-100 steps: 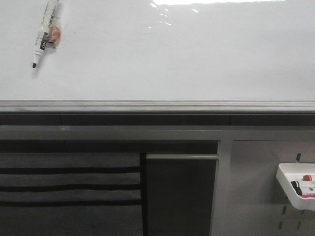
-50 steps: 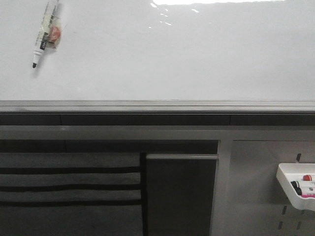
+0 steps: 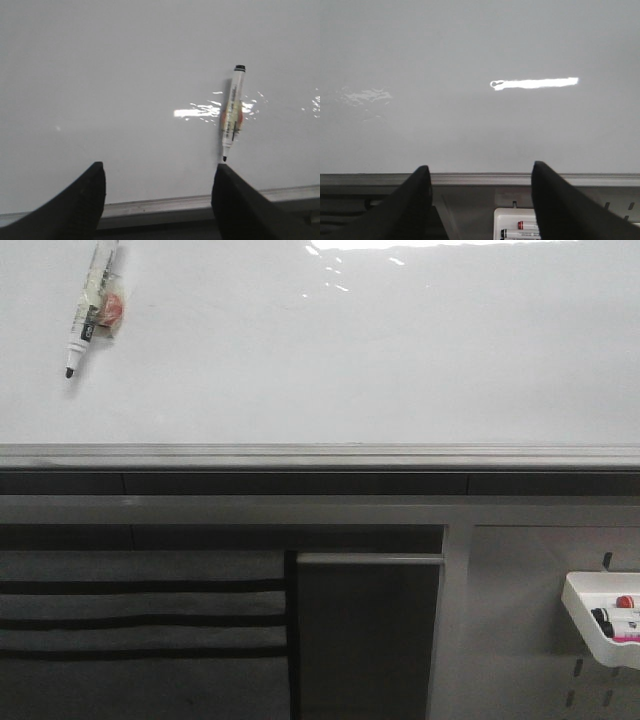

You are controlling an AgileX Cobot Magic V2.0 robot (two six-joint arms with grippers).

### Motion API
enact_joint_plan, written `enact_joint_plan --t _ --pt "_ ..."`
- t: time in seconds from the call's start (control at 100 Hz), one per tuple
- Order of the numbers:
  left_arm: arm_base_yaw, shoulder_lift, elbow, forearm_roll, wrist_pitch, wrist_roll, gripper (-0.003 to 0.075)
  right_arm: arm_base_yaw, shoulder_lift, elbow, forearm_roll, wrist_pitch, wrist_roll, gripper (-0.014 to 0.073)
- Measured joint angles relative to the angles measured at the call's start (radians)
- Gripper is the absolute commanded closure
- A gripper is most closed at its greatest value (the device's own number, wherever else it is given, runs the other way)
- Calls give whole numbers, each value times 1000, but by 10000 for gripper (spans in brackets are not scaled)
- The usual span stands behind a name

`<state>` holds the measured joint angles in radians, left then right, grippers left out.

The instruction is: Write number 3 on whiteboard

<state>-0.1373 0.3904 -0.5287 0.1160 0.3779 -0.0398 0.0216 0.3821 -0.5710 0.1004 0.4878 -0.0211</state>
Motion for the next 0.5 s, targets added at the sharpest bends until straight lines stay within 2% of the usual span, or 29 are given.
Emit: enact_joint_plan --t 0.32,0.5 --pt "-194 352 -61 -3 -24 40 290 58 59 -27 109 63 -76 200" --pt "-222 594 -141 -3 -96 40 290 66 76 -27 115 63 -84 200"
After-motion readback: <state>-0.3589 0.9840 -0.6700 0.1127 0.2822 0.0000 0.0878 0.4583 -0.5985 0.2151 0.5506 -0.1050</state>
